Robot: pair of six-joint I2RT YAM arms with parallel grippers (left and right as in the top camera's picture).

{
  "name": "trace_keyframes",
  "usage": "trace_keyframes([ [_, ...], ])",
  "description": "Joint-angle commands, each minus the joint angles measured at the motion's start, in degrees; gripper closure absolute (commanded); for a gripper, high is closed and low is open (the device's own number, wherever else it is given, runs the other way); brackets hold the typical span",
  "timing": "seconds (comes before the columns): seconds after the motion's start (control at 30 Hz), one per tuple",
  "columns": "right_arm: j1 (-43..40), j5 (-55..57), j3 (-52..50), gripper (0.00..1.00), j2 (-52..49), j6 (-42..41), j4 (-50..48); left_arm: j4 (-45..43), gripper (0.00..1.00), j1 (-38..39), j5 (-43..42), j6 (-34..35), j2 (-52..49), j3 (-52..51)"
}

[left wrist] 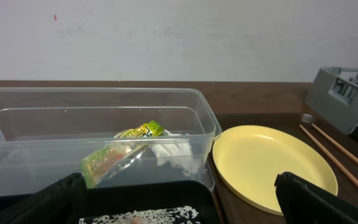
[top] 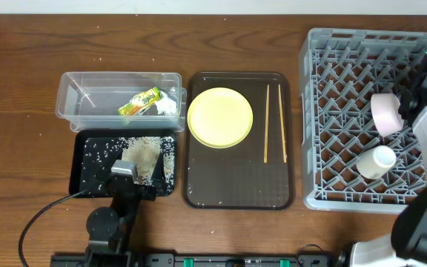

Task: Sort waste into correct bins and load items into the dishwasher rack
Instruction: 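Carry the blue bowl into the rack and release it, then reach the right gripper to the yellow plate and lift it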

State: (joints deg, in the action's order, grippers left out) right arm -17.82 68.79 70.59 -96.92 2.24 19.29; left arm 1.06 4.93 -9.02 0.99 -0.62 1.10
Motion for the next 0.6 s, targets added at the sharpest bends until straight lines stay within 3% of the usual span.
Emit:
trace_keyframes([
  [0.0,1.01,2.75,-0.11,0.98,-4.13,4.57,-1.4,1.9,0.01,-0.26,-0.85,-0.98,0.39,-0.87],
  [0.17,5.49,3.06,-0.11,0.97,-10.8,10.08,-3.23,1.9,0.0,-0.26,-0.83,-1.01,0.39,-0.87],
  [0.23,8.26,1.97,-0.11,0.92,-11.74,10.05,-3.23,1.9,0.01,-0.26,-0.85,-1.01,0.39,-0.87],
  [0.27,9.64,0.9,-0.11,0.85,-11.74,10.05,-3.23,1.9,0.01,-0.26,-0.83,-1.01,0.39,-0.87],
  [0.37,13.7,-2.95,-0.11,0.39,-10.49,10.05,-3.17,1.9,0.01,-0.26,-0.83,-1.01,0.39,-0.87],
  [0.47,17.51,-6.56,-0.07,0.05,-7.87,10.01,-3.13,1.9,0.01,-0.26,-0.83,-1.01,0.39,-0.87],
  [0.57,22.56,-12.33,-0.04,0.01,-3.65,10.03,-1.31,1.9,0.01,-0.26,-0.83,-1.01,0.39,-0.87],
])
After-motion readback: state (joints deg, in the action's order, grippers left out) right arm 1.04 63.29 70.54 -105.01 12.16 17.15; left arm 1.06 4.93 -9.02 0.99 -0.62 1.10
